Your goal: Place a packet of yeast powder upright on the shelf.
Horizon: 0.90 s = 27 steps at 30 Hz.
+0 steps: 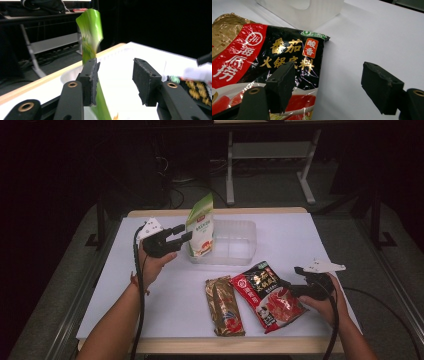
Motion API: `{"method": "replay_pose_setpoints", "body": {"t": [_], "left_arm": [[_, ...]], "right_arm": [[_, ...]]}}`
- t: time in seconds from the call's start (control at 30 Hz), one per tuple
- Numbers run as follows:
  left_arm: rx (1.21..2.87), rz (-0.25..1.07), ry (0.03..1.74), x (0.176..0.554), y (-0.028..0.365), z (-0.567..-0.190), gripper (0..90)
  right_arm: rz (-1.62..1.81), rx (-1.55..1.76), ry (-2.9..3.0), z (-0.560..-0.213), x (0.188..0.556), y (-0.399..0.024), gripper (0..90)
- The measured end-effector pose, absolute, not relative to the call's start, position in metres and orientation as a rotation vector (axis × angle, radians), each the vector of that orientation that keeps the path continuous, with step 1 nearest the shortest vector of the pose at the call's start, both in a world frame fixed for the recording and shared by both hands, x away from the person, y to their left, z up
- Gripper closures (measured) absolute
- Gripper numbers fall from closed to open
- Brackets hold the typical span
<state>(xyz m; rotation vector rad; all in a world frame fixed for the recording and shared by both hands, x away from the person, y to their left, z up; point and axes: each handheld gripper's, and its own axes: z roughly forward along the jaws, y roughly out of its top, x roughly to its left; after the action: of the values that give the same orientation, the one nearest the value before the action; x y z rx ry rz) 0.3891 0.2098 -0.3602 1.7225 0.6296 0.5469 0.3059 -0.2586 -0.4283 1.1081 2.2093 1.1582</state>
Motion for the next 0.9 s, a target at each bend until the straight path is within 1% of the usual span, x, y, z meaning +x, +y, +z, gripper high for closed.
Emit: {"method": "replay_pose_setpoints", "body": {"t": [0.07, 0.3, 0.37, 0.4, 0.43, 0.47, 0.57, 0.63, 0.73, 0.8, 0.87, 0.9], "left_arm": [[1.739, 0.523, 0.612, 0.382, 0.213, -0.36, 52.2], [1.808, 0.514, 0.571, 0.357, 0.222, -0.367, 45.6], [1.834, 0.491, 0.565, 0.35, 0.223, -0.371, 40.3], [1.837, 0.464, 0.57, 0.348, 0.222, -0.373, 40.3], [1.838, 0.43, 0.57, 0.345, 0.222, -0.376, 36.8], [1.847, 0.382, 0.55, 0.341, 0.221, -0.38, 36.8], [1.881, 0.334, 0.529, 0.334, 0.215, -0.388, 33.4], [1.902, 0.277, 0.526, 0.332, 0.209, -0.395, 29.8], [1.934, 0.234, 0.52, 0.333, 0.201, -0.405, 28.3], [1.947, 0.177, 0.54, 0.338, 0.196, -0.413, 27.0], [2.001, 0.146, 0.544, 0.343, 0.187, -0.421, 26.2], [2.001, 0.146, 0.544, 0.343, 0.187, -0.421, 26.4]], "right_arm": [[1.155, 1.109, 2.211, -0.428, 0.306, -0.258, 26.3], [1.154, 1.106, 2.207, -0.427, 0.304, -0.258, 26.4], [1.153, 1.106, 2.206, -0.427, 0.305, -0.258, 26.4], [1.152, 1.107, 2.205, -0.427, 0.304, -0.257, 26.4], [1.153, 1.105, 2.206, -0.427, 0.304, -0.257, 26.4], [1.156, 1.1, 2.206, -0.426, 0.304, -0.257, 26.4], [1.162, 1.099, 2.205, -0.426, 0.304, -0.258, 26.3], [1.167, 1.088, 2.203, -0.425, 0.304, -0.257, 26.3], [1.168, 1.081, 2.208, -0.424, 0.303, -0.256, 26.3], [1.168, 1.083, 2.21, -0.425, 0.304, -0.256, 26.3], [1.169, 1.082, 2.215, -0.426, 0.304, -0.255, 26.2], [1.169, 1.082, 2.215, -0.426, 0.304, -0.255, 26.2]]}}
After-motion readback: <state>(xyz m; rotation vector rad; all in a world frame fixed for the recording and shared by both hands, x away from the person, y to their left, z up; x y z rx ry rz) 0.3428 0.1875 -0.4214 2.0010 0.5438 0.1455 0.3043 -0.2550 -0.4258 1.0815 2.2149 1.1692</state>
